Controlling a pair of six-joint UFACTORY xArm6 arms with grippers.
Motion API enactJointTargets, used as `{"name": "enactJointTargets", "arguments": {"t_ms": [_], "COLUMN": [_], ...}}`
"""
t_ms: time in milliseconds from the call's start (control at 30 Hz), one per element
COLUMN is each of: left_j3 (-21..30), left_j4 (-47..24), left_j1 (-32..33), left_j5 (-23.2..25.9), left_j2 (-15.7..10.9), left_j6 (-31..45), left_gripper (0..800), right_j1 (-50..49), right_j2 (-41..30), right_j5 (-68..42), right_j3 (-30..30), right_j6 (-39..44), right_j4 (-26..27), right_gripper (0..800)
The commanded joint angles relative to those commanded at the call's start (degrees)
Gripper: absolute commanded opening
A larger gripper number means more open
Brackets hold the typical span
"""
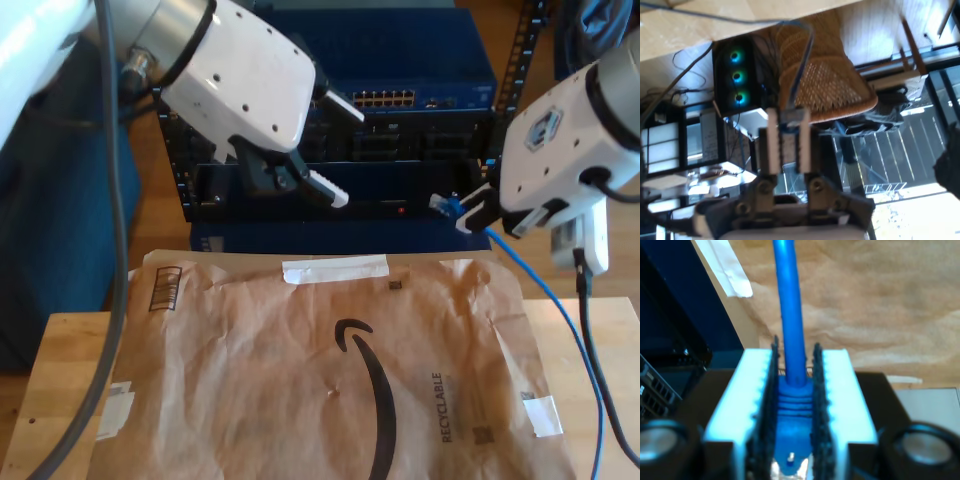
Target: Grab the cable and plug it in
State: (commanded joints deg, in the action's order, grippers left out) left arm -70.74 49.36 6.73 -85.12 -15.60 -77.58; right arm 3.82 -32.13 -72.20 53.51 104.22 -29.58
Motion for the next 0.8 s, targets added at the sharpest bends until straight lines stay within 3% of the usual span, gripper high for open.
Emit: {"name": "enactJointTargets", "arguments": {"t_ms": [500,800], "left_j3": [-1.49,-1.49], "left_j4": [4.75,5.89], "left_j1": [-0.09,-0.26], "left_j5": [-2.90,-4.48], "left_j2": [0.00,0.00], "left_j6": [-3.16,-8.00], "left_gripper": [799,798], "right_j1": [-1.49,-1.41], "right_j2": [5.45,5.71], "right_j5": [-8.53,-8.88], "right_j3": [7.21,8.53], "right_j6": [-1.58,-1.49], "right_j4": [-13.45,-14.07], "right_gripper": [10,10]}}
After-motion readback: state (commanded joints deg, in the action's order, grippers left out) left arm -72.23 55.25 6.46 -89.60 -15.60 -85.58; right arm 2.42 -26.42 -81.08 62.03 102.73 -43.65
